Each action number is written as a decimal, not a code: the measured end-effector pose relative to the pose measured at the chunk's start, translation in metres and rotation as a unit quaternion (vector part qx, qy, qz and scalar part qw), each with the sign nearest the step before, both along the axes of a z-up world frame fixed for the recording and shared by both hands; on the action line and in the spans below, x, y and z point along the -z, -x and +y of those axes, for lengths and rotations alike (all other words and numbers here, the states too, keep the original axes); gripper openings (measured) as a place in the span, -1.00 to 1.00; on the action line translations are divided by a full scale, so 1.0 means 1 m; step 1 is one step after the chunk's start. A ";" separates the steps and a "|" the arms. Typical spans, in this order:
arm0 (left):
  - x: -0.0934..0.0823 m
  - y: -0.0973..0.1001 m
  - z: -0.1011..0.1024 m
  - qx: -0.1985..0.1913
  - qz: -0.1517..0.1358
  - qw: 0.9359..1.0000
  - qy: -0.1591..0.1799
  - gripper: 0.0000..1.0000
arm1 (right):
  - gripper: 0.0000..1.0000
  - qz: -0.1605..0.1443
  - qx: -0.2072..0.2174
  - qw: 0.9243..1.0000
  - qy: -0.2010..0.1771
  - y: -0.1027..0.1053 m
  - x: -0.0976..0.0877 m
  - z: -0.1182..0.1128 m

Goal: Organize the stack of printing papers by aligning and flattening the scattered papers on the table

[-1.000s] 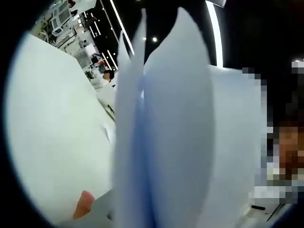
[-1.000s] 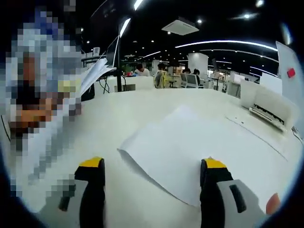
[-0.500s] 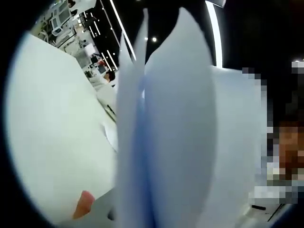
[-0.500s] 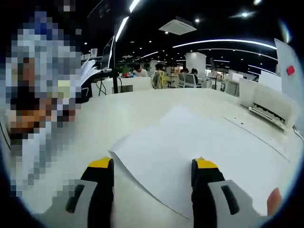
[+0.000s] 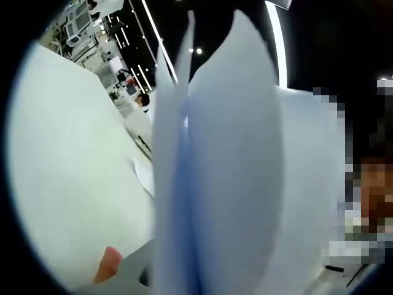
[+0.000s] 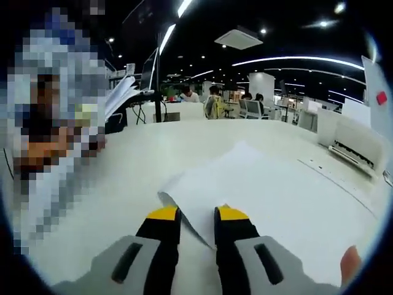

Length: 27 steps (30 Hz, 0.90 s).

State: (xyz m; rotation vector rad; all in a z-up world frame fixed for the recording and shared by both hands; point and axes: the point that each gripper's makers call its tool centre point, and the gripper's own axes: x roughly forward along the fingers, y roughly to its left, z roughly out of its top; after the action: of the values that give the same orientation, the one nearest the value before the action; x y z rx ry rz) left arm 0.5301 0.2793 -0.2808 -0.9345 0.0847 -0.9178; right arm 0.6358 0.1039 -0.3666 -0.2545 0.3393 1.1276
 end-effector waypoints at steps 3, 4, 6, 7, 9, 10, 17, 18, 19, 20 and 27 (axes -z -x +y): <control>0.000 0.000 0.000 0.000 0.000 1.000 0.000 -0.87 | -0.88 -0.004 -0.007 1.000 -0.001 0.001 0.000 0.002; 0.000 0.000 -0.001 0.000 0.000 1.000 0.000 -0.87 | -0.93 -0.003 -0.008 1.000 -0.001 0.001 0.000 0.002; 0.000 0.000 -0.001 0.000 0.001 1.000 0.000 -0.87 | -1.00 -0.007 -0.009 1.000 0.001 0.001 0.000 0.002; 0.000 0.000 0.000 -0.001 0.002 1.000 0.000 -0.87 | -1.00 -0.006 -0.008 1.000 0.003 0.000 0.001 0.003; 0.000 0.000 -0.001 -0.001 0.001 1.000 0.000 -0.87 | -1.00 -0.003 -0.005 1.000 0.004 0.000 0.001 0.003; 0.000 0.001 -0.001 -0.001 0.001 1.000 0.000 -0.87 | -1.00 -0.002 -0.004 1.000 0.006 0.000 0.001 0.003; 0.000 0.002 -0.002 -0.001 0.001 1.000 0.000 -0.87 | -1.00 0.047 0.042 0.998 -0.001 -0.006 -0.004 -0.001; 0.000 0.002 -0.002 -0.001 0.001 1.000 0.000 -0.87 | -1.00 0.045 0.052 0.998 0.003 -0.008 -0.005 -0.004; 0.000 0.002 -0.002 -0.001 0.001 1.000 0.000 -0.87 | -1.00 0.047 0.055 0.997 0.001 -0.008 -0.007 -0.005; 0.000 0.002 -0.002 -0.001 0.002 1.000 0.000 -0.87 | -1.00 0.048 0.056 0.997 0.000 -0.008 -0.008 -0.006; 0.000 0.001 -0.001 -0.001 0.003 1.000 0.001 -0.87 | -1.00 0.041 0.100 0.994 -0.029 -0.017 -0.035 -0.021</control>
State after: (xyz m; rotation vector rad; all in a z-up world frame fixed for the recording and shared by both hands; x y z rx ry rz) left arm 0.5289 0.2778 -0.2810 -0.9386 0.0894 -0.9138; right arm 0.6527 0.0832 -0.3314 -0.1198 0.3944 0.9501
